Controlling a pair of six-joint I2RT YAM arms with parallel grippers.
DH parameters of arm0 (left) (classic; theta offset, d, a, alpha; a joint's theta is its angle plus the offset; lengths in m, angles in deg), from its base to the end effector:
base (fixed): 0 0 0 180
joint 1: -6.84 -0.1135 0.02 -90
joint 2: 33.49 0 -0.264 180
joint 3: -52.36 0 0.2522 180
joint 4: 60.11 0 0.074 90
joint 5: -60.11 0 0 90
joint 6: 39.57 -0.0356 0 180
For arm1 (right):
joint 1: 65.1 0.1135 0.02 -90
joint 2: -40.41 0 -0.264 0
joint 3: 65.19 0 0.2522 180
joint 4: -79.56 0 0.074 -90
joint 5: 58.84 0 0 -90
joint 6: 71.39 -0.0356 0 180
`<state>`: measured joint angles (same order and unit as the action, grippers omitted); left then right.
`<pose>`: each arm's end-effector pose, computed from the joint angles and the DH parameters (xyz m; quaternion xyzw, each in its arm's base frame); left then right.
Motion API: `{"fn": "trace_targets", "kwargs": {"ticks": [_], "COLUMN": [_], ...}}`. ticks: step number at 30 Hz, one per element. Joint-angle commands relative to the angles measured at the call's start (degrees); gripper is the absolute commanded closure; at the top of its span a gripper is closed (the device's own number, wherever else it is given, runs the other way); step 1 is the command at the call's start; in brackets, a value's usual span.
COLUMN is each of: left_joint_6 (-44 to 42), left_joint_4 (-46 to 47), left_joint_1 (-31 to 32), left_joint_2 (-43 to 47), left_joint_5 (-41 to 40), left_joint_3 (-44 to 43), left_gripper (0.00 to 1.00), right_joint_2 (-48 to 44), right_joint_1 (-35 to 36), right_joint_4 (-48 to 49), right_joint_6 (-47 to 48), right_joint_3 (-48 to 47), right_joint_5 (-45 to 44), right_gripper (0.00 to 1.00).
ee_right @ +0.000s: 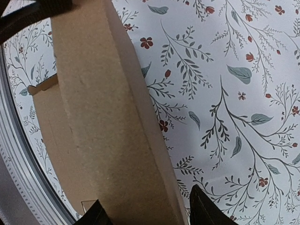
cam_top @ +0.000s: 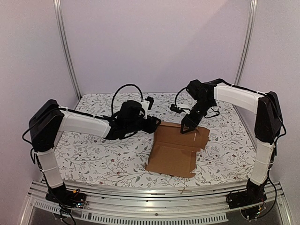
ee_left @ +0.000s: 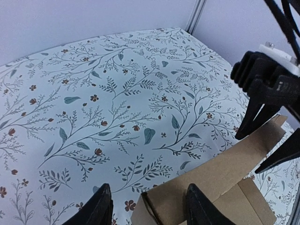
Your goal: Fold the paper box
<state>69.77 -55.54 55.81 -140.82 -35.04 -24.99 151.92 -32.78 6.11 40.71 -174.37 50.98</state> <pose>0.2755 -0.3117 0.1925 0.1927 0.8225 -0.2682 0.4630 0.3275 0.2215 0.2447 -0.4659 0.8596 0.1810 0.1062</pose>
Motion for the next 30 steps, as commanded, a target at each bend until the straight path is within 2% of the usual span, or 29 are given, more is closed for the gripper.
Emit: {"fn": "trace_targets", "kwargs": {"ticks": [1,11,19,24,30], "left_joint_6": [0.0,0.1,0.0,-0.2,-0.6], "left_joint_4": [-1.6,-2.5,-3.6,-5.2,-7.5], "left_joint_1": [0.0,0.1,0.5,0.6,1.3], "left_joint_2": [-0.7,1.7,4.6,5.6,10.0], "left_joint_5": [2.9,1.0,1.0,1.4,0.0], "left_joint_3": [1.8,3.4,3.9,3.4,4.4], "left_gripper": [0.47,0.49,0.49,0.49,0.49], "right_joint_2": [-2.4,-4.1,-15.4,-19.2,-20.8], "right_joint_1": [0.8,0.8,-1.8,-4.6,-7.4], "right_joint_4": [2.7,3.3,-1.8,-0.2,6.8], "right_joint_6": [1.0,1.0,5.3,7.3,7.0], "right_joint_3": [2.5,2.8,5.5,11.5,18.7], "right_joint_5": [-3.1,-4.0,0.5,-4.5,-9.2], "right_gripper": [0.50,0.48,0.42,0.41,0.41]}}
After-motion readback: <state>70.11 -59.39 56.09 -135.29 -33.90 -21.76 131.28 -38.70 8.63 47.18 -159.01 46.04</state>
